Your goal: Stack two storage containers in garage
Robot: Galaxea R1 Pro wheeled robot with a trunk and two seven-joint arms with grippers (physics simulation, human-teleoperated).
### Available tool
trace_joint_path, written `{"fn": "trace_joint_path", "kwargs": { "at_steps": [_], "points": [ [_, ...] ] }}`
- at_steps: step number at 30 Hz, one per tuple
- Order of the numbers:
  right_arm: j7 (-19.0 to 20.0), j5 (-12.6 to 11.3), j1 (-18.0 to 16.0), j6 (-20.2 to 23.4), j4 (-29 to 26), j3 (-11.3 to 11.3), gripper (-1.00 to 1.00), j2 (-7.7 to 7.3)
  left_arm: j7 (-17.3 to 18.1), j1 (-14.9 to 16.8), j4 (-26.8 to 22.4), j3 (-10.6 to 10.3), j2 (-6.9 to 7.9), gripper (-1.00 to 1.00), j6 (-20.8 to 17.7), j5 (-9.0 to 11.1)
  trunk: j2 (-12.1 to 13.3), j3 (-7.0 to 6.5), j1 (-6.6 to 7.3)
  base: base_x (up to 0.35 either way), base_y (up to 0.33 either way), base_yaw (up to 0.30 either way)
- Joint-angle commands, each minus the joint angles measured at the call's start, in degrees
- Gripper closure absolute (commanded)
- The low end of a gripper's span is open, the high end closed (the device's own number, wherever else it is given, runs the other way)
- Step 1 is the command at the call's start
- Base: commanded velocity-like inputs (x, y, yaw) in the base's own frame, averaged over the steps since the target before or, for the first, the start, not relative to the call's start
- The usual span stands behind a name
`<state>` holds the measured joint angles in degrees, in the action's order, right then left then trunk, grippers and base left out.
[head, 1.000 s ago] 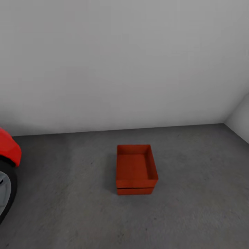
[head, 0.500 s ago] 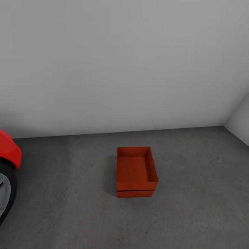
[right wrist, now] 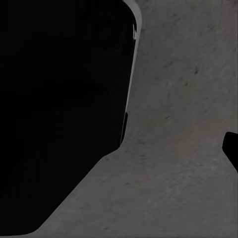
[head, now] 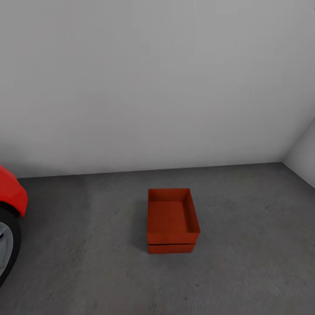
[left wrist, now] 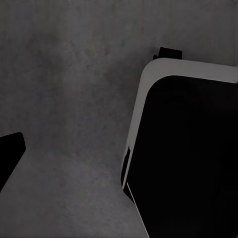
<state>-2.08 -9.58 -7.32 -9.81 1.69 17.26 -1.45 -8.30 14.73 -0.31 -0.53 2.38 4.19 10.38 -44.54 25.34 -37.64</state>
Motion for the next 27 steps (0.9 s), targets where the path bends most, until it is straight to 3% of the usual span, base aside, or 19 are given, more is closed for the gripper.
{"fn": "trace_joint_path", "kwargs": {
  "at_steps": [1, 27],
  "points": [
    [-0.03, -0.55, -0.07, -0.33, 0.17, 0.50, -1.00, 0.00, -0.05, 0.03, 0.05, -0.09, -0.01, -1.00, 0.21, 0.43, -0.04, -0.04, -0.01, 0.000, 0.000, 0.000],
    [0.06, -0.52, -0.07, 0.33, 0.16, 0.50, -1.00, -0.46, -0.05, 0.03, 0.05, -0.09, -0.01, -1.00, 0.21, 0.43, -0.04, -2.20, -0.01, 0.000, 0.000, 0.000]
  ]
}}
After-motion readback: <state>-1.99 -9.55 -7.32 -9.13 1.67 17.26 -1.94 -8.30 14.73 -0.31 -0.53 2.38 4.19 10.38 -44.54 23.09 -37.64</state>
